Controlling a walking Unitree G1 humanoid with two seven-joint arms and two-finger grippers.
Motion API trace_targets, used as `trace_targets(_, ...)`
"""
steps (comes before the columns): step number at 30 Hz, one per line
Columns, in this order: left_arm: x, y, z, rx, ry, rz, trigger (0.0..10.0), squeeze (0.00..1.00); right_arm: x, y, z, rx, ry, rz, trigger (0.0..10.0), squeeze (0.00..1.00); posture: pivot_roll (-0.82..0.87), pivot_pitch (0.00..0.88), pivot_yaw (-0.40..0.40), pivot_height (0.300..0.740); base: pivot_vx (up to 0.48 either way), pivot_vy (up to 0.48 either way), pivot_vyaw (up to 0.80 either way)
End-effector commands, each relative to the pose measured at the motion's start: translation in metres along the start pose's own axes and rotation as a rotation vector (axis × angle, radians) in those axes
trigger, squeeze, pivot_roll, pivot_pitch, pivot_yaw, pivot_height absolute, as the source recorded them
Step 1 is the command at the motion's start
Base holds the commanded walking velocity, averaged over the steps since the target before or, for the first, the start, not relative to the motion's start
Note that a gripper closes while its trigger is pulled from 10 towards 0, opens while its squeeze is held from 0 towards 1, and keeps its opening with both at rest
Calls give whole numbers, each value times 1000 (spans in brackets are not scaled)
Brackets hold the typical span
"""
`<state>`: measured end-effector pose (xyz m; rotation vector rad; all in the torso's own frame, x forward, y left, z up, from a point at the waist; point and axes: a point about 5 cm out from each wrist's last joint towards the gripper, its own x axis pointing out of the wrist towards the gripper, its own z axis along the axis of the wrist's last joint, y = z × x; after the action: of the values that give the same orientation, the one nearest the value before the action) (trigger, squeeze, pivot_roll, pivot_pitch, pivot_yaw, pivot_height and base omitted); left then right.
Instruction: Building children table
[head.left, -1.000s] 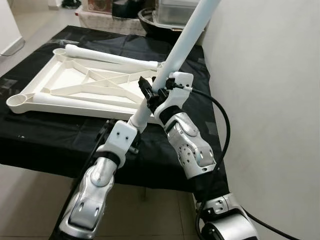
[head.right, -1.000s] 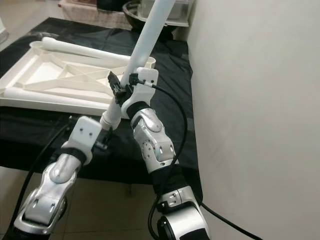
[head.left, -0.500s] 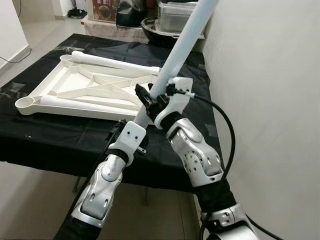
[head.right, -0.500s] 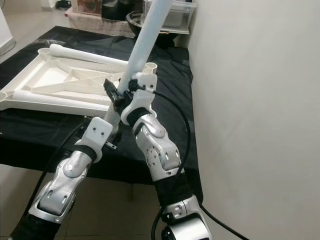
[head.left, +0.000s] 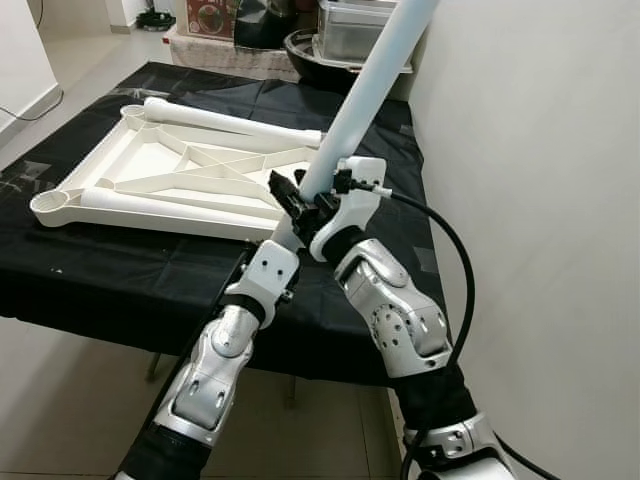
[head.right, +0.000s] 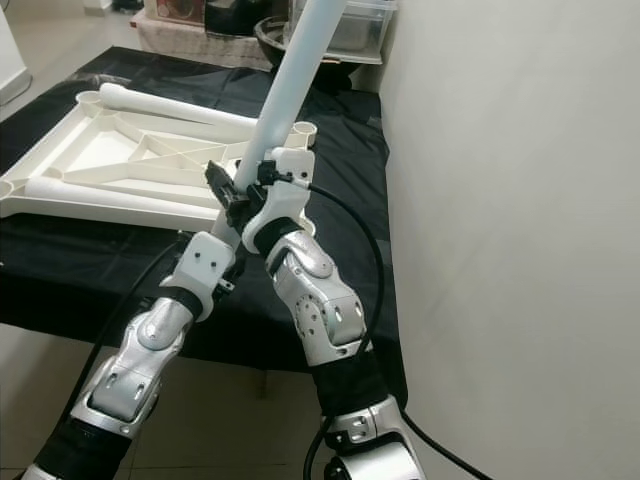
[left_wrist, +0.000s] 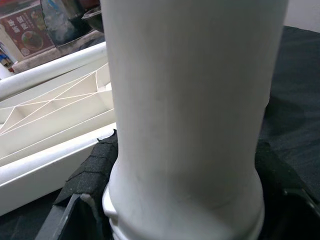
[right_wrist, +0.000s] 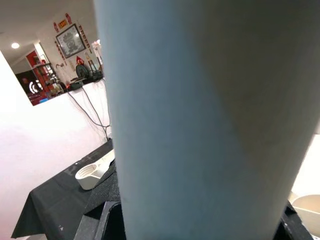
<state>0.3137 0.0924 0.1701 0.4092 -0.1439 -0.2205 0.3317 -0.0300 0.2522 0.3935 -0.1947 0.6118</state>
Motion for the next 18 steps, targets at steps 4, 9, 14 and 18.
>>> trace_targets(4,-3,3,-12,16,42,8,3647,0,-1,1,-2,9,-6,-6,10000,0,191,49,-108,740,0,0,0)
trace_targets(9,-7,7,-11,-16,28,-39,10000,0,-2,-3,-2,-26,-10,11,10000,1000,193,47,-108,740,0,0,0)
trace_targets(14,-23,25,-9,-75,6,-163,10000,0,-4,-12,-1,3,31,161,10000,0,206,48,-104,740,0,0,0)
trace_targets(18,-31,29,-7,-132,-5,-259,10000,0,-7,-16,-2,-1,67,270,10000,0,208,48,-99,740,0,0,0)
